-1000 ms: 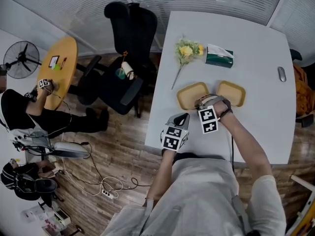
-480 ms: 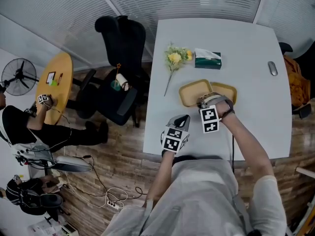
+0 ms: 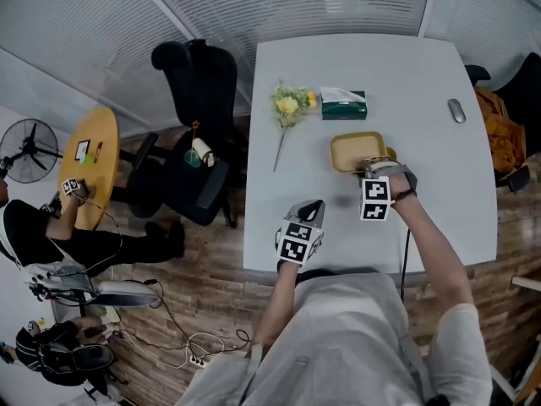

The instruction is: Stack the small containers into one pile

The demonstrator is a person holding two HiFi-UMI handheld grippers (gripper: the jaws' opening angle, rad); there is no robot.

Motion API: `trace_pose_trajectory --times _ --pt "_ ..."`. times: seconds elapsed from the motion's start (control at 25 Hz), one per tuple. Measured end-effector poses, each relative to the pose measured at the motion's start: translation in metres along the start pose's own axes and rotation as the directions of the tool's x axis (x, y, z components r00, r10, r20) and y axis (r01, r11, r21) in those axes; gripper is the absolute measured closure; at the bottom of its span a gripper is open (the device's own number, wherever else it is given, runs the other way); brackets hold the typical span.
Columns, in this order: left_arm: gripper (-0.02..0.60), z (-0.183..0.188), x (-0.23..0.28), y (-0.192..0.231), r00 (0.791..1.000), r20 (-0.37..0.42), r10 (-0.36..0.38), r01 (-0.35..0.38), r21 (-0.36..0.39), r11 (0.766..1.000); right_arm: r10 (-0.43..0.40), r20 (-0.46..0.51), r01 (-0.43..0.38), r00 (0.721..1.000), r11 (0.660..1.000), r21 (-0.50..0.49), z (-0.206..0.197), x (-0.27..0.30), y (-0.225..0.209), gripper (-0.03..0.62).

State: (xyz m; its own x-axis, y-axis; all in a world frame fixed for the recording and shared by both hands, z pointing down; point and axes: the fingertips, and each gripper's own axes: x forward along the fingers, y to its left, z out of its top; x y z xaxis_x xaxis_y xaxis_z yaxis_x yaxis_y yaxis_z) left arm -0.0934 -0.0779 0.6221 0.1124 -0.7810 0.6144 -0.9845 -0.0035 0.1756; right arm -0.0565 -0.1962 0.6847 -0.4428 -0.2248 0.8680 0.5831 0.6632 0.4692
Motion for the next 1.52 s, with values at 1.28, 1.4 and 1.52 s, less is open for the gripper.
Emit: trace_pose_trajectory --times 1.28,1.4,1.52 --pt "0.575 -0.002 -0.008 0.000 1.000 0.002 -0.010 0.010 0.021 1.000 0.091 -0.047 -0.074 0.995 0.956 0.285 -0.031 0.006 0.045 0.576" --pt "0.575 -0.005 -0.007 0.001 1.000 0.001 -0.010 0.010 0.022 1.000 0.102 -0.040 -0.087 0.994 0.955 0.284 -0.029 0.007 0.051 0.576" --pt "0.575 -0.008 -0.007 0.002 1.000 -0.001 -0.009 0.009 0.022 1.000 0.109 -0.043 -0.093 0.993 0.955 0.282 -0.029 0.009 0.057 0.575"
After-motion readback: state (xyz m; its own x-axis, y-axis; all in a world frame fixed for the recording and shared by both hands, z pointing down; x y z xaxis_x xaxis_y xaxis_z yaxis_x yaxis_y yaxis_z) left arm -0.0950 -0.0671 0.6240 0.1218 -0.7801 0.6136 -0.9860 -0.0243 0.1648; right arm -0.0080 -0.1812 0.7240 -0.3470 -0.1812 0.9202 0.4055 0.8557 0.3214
